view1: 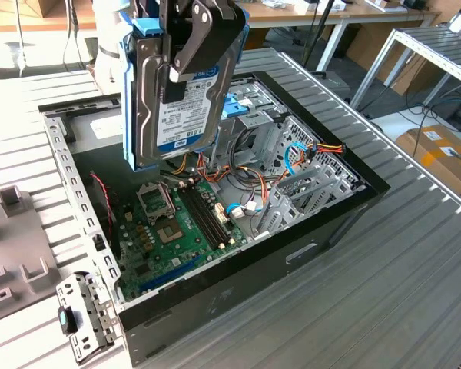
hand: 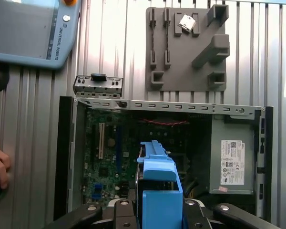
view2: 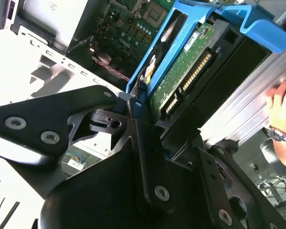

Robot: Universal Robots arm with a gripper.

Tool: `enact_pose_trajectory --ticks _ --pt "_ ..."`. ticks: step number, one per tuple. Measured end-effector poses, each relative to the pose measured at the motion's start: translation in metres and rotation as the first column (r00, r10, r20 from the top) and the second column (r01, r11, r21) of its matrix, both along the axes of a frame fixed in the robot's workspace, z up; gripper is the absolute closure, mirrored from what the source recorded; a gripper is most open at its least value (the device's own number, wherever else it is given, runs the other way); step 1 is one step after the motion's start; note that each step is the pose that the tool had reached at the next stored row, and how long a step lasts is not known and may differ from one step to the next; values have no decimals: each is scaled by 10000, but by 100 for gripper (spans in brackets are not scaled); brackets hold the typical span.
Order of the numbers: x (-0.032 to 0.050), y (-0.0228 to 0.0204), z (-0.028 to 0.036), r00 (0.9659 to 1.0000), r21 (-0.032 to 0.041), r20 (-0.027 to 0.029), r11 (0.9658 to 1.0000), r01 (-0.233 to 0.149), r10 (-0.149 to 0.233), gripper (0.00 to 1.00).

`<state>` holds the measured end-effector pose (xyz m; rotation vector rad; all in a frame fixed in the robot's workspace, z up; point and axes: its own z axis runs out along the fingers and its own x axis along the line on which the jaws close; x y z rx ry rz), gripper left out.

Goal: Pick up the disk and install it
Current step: 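Pick up the disk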

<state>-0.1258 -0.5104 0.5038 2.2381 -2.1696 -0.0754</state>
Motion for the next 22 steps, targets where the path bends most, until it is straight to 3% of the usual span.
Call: enact_pose_trajectory --ticks 9,22 --pt "3 -109 -44 10000 0 0 10000 0 0 64" --pt "5 -352 -96 10000 0 0 10000 0 0 64"
